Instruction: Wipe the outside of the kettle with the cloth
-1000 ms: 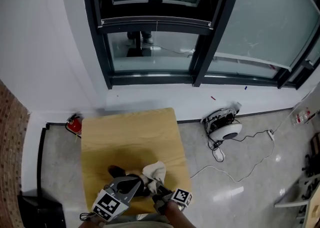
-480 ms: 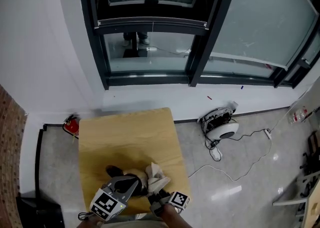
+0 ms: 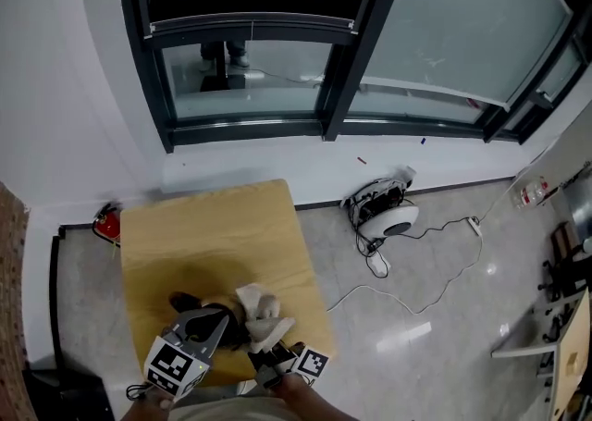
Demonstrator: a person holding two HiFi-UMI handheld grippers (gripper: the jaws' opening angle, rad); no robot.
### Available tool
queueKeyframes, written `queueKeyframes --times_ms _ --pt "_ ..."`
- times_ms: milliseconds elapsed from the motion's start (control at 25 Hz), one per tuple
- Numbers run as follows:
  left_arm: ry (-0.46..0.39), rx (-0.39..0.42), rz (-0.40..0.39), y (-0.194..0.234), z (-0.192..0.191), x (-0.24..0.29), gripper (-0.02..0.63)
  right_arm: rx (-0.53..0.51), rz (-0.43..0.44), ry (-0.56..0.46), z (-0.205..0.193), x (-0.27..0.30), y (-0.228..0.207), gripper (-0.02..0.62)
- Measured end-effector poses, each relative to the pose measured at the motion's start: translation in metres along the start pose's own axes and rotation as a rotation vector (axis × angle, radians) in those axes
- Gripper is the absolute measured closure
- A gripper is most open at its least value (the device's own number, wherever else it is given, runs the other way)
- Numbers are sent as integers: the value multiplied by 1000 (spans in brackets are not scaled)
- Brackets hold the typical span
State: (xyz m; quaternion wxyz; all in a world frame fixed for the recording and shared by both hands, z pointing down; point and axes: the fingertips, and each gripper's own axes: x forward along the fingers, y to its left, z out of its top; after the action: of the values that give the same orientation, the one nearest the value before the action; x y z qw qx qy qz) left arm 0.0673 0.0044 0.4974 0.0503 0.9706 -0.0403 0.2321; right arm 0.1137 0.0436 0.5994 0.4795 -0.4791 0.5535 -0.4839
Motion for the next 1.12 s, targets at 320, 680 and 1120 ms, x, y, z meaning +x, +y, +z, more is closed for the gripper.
queueKeyframes --times_ms 320,680,1120 --pt "48 -181 -97 3 -4 1 609 83 -333 622 -77 -57 -56 526" --pt "165 -300 -204 94 -10 19 609 -70 -155 1009 -174 -28 11 526" --pt "-23 -674 -140 47 -35 -43 620 -7 -125 295 -11 -39 13 526"
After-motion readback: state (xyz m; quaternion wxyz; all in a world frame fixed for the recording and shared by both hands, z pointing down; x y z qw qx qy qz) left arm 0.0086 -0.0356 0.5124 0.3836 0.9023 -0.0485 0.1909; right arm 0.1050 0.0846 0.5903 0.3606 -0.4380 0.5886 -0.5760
